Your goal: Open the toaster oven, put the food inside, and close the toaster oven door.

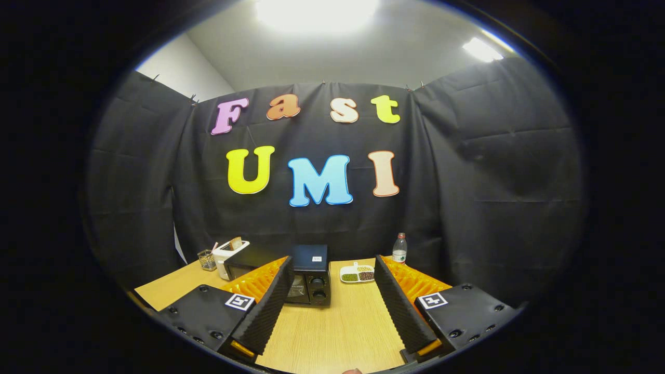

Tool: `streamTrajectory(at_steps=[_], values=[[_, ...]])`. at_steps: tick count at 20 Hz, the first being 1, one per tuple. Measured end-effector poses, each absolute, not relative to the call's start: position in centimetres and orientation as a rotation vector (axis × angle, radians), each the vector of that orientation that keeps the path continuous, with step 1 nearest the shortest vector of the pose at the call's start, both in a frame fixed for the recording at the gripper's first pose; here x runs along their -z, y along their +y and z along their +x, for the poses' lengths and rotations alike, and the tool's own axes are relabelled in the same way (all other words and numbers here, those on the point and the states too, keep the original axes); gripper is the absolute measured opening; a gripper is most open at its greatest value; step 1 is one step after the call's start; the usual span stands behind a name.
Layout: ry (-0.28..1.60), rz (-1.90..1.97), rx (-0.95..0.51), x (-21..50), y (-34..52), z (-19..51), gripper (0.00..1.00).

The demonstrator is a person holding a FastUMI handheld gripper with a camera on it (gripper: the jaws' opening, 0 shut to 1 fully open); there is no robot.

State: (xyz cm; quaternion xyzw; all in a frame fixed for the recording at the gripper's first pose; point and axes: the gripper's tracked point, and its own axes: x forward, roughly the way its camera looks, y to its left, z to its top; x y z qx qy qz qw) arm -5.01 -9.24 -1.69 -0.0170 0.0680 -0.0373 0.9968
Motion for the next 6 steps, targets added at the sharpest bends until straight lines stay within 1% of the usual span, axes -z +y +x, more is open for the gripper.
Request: streamTrajectory(at_steps=[6], values=[[0.143, -0.014, 0.078, 1.75, -9.13, -5.4, 0.98]])
